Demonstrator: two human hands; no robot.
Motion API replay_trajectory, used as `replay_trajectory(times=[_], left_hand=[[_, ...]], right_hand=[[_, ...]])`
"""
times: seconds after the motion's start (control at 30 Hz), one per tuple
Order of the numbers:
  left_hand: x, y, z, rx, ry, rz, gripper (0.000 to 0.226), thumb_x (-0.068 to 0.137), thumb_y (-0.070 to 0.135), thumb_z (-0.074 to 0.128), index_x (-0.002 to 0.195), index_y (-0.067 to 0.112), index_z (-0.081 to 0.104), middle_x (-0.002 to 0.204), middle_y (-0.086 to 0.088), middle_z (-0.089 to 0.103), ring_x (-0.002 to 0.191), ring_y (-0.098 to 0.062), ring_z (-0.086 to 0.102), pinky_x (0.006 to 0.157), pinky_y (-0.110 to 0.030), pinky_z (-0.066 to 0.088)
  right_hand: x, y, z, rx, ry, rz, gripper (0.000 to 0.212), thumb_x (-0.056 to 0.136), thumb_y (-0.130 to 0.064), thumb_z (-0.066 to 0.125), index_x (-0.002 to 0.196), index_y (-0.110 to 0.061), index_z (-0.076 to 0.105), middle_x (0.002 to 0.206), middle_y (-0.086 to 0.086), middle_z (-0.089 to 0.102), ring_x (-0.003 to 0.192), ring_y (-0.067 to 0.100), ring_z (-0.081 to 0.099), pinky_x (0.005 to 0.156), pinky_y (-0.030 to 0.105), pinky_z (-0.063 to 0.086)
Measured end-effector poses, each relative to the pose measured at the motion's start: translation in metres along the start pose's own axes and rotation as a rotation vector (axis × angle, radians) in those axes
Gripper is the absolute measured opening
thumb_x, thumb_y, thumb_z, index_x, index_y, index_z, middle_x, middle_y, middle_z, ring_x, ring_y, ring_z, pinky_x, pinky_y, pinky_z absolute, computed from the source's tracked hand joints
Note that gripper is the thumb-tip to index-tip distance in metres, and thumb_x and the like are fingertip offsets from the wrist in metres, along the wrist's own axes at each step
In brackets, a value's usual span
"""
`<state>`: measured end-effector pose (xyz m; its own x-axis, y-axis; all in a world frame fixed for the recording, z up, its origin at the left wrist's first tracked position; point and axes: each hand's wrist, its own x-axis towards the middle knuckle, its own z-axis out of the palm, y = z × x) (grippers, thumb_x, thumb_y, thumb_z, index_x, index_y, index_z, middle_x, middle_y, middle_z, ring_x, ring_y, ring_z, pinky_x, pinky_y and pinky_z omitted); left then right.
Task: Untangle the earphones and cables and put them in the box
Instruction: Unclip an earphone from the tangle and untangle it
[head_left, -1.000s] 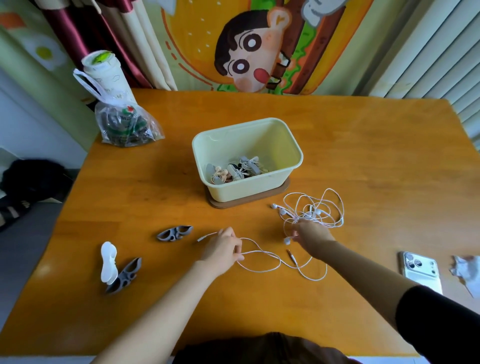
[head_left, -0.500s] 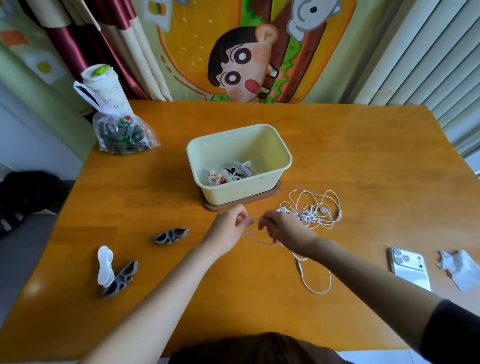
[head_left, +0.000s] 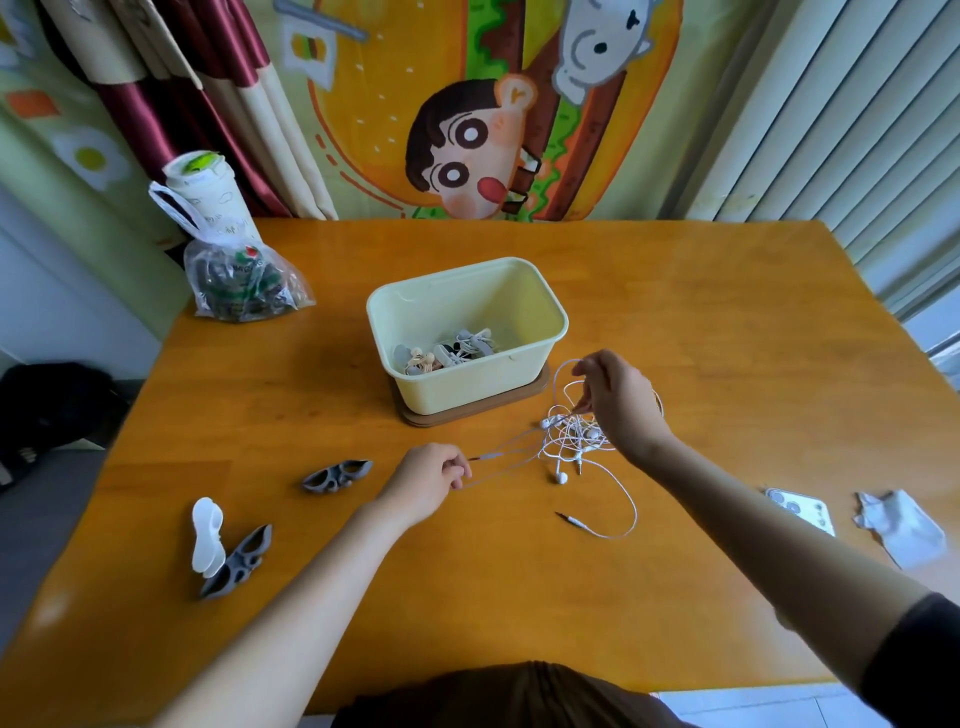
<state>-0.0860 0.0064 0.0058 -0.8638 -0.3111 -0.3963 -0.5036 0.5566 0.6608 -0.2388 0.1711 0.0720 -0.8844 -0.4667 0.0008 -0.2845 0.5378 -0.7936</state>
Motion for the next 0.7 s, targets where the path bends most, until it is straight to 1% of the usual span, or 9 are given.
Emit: replay_trajectory(times=[0.1,0.17,0.23,0.3,0.37,0.47,0.57,0.63,0.7], left_hand=[[0.000,0.008,0.002,-0.134,0.012,-0.004,0.027,0.102,0.015,0.040,0.090,0.011,0.064,0.090,-0.005,0.068,0.082,-0.016,0.062,0.071,-0.023,0.047],[-0.001,0.017,0.007,-0.158,0.012,0.028,0.018,0.100,0.017,0.045,0.097,0.014,0.062,0.096,-0.002,0.065,0.082,-0.012,0.058,0.072,-0.021,0.046],[-0.003,0.031,0.012,-0.177,0.066,0.087,0.012,0.097,0.018,0.053,0.105,0.016,0.061,0.100,0.004,0.061,0.081,-0.008,0.054,0.064,-0.008,0.041],[-0.008,0.050,0.017,-0.259,0.107,0.145,0.015,0.094,0.020,0.057,0.109,0.018,0.061,0.100,0.009,0.060,0.078,-0.005,0.051,0.058,-0.005,0.038],[-0.012,0.070,0.021,-0.326,0.096,0.191,0.017,0.094,0.022,0.058,0.110,0.017,0.059,0.100,0.011,0.060,0.075,-0.002,0.051,0.059,-0.004,0.037],[-0.016,0.083,0.026,-0.350,0.139,0.219,0.005,0.094,0.023,0.058,0.094,0.018,0.057,0.088,0.007,0.062,0.070,0.001,0.052,0.062,-0.013,0.040],[-0.014,0.078,0.024,-0.318,0.153,0.207,0.017,0.096,0.021,0.054,0.083,0.015,0.064,0.077,0.006,0.064,0.063,-0.001,0.053,0.065,-0.024,0.040],[-0.012,0.075,0.019,-0.351,0.170,0.207,0.021,0.096,0.019,0.055,0.077,0.020,0.063,0.071,0.001,0.065,0.061,-0.007,0.055,0.067,-0.029,0.045],[-0.009,0.075,0.012,-0.445,0.245,0.224,0.026,0.094,0.012,0.056,0.071,0.023,0.060,0.072,-0.003,0.066,0.065,-0.011,0.060,0.070,-0.033,0.049]], right_hand=[[-0.002,-0.007,-0.004,0.058,0.020,-0.013,0.023,0.101,-0.014,0.036,0.092,-0.008,0.056,0.062,0.001,0.054,0.056,0.018,0.058,0.058,0.025,0.050],[-0.005,-0.011,-0.004,0.069,-0.030,-0.015,0.021,0.100,-0.013,0.039,0.092,-0.007,0.057,0.063,0.001,0.058,0.055,0.016,0.059,0.058,0.026,0.053],[-0.010,-0.016,-0.001,0.069,-0.103,-0.021,0.017,0.098,-0.012,0.045,0.090,-0.007,0.059,0.063,0.001,0.062,0.053,0.015,0.061,0.060,0.027,0.055],[-0.016,-0.022,0.003,0.079,-0.162,-0.027,0.015,0.096,-0.012,0.050,0.086,-0.005,0.060,0.063,0.000,0.064,0.051,0.013,0.063,0.060,0.029,0.057],[-0.020,-0.026,0.006,0.093,-0.183,-0.041,0.015,0.094,-0.013,0.053,0.084,-0.004,0.059,0.064,0.000,0.065,0.050,0.013,0.064,0.059,0.029,0.057],[-0.020,-0.031,0.006,0.100,-0.155,-0.071,0.014,0.093,-0.013,0.056,0.082,-0.004,0.060,0.064,-0.002,0.066,0.052,0.017,0.065,0.060,0.031,0.058],[-0.015,-0.028,0.002,0.149,-0.103,-0.071,0.012,0.094,-0.010,0.055,0.085,-0.006,0.061,0.067,0.000,0.066,0.059,0.016,0.066,0.064,0.032,0.059],[-0.013,-0.021,0.001,0.155,-0.084,-0.064,0.013,0.096,-0.011,0.050,0.091,-0.007,0.061,0.071,0.001,0.067,0.070,0.018,0.068,0.071,0.034,0.058],[-0.017,-0.009,0.004,0.050,-0.168,-0.067,0.018,0.098,-0.016,0.045,0.101,-0.007,0.061,0.083,0.004,0.069,0.082,0.021,0.067,0.079,0.036,0.054]])
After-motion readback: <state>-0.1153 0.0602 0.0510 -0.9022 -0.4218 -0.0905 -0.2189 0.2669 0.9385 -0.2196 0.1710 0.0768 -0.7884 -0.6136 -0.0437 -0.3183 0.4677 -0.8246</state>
